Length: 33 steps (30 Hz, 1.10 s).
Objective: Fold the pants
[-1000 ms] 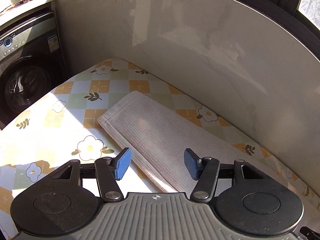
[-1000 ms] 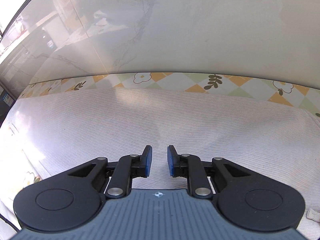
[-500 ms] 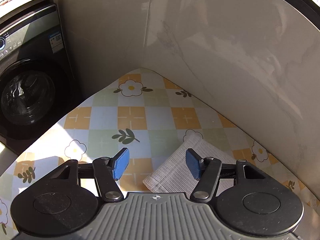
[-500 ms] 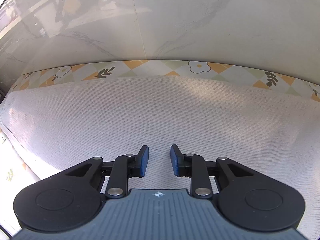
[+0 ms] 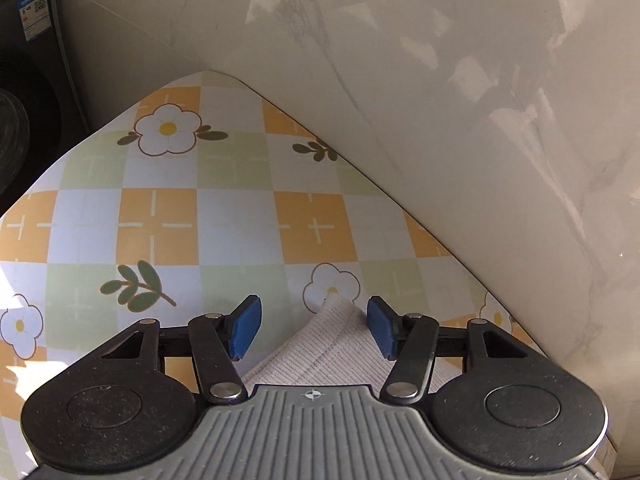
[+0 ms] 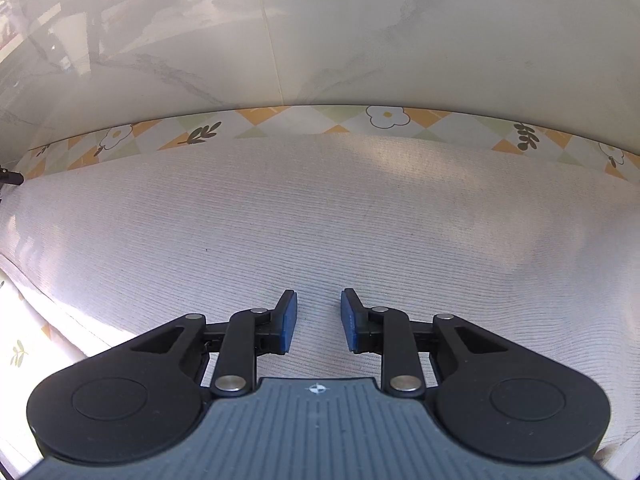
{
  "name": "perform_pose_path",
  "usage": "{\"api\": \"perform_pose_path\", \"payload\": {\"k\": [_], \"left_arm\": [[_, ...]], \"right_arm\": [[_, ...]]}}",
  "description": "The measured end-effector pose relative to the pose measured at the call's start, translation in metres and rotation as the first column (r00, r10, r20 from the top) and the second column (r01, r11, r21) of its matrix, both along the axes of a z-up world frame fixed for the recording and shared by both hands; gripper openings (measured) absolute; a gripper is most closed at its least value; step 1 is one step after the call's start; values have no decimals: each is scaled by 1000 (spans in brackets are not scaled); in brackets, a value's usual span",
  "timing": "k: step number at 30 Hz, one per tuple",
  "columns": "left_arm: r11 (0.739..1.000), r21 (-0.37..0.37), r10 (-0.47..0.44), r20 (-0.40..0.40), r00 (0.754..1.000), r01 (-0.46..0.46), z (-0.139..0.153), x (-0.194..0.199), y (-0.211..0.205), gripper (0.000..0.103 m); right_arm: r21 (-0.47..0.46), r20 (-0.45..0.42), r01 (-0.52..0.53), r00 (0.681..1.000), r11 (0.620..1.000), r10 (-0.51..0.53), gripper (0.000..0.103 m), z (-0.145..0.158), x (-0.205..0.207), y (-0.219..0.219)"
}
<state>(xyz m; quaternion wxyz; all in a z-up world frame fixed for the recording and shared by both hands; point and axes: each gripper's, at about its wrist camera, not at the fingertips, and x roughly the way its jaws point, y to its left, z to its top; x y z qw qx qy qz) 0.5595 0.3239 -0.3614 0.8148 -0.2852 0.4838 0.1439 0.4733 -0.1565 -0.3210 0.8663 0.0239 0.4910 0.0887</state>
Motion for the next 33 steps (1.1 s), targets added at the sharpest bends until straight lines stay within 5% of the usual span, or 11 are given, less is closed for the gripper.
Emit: {"api": "perform_pose_path", "payload": {"k": [2,3,7,13,16,22,24,26,27,33], "left_arm": [[994,53,-92,0,996,92,8,-3,-18,17],[988,90,-129,0,992,129,13,-5,-25,12],[943,173,-297,61,953,283,39,-40,-52,10],[894,88,-442,10,897,440,33,-124,-77,5],[892,16,-451,-45,891,452,8,-149,-83,5],[920,-48,-391,-64,918,388,-7,-155,-76,7],[925,-52,-380,-71,922,378,-4,-152,-71,13],[926,-48,-377,-49,925,375,4,-149,-63,35],[926,-44,-375,-13,927,374,11,-149,-59,38],[938,-20,-344,81,936,346,50,-129,-41,39]], "right_arm": [[7,5,6,1000,1000,-6,26,0,-1,-1],[9,6,8,1000,1000,-8,26,0,-2,-2],[13,7,6,1000,1000,-6,26,0,-5,-3],[17,6,-4,1000,1000,4,26,-1,-8,-8],[16,3,-5,1000,1000,5,26,-1,-7,-9],[22,-7,9,1000,1000,-9,26,-1,-6,-8],[24,-4,10,1000,1000,-10,26,-2,-7,-8],[29,-3,12,1000,1000,-12,26,-3,-8,-9],[34,-3,12,1000,999,-12,26,-3,-9,-10],[61,-8,18,1000,998,-18,26,-4,-12,-15]]}}
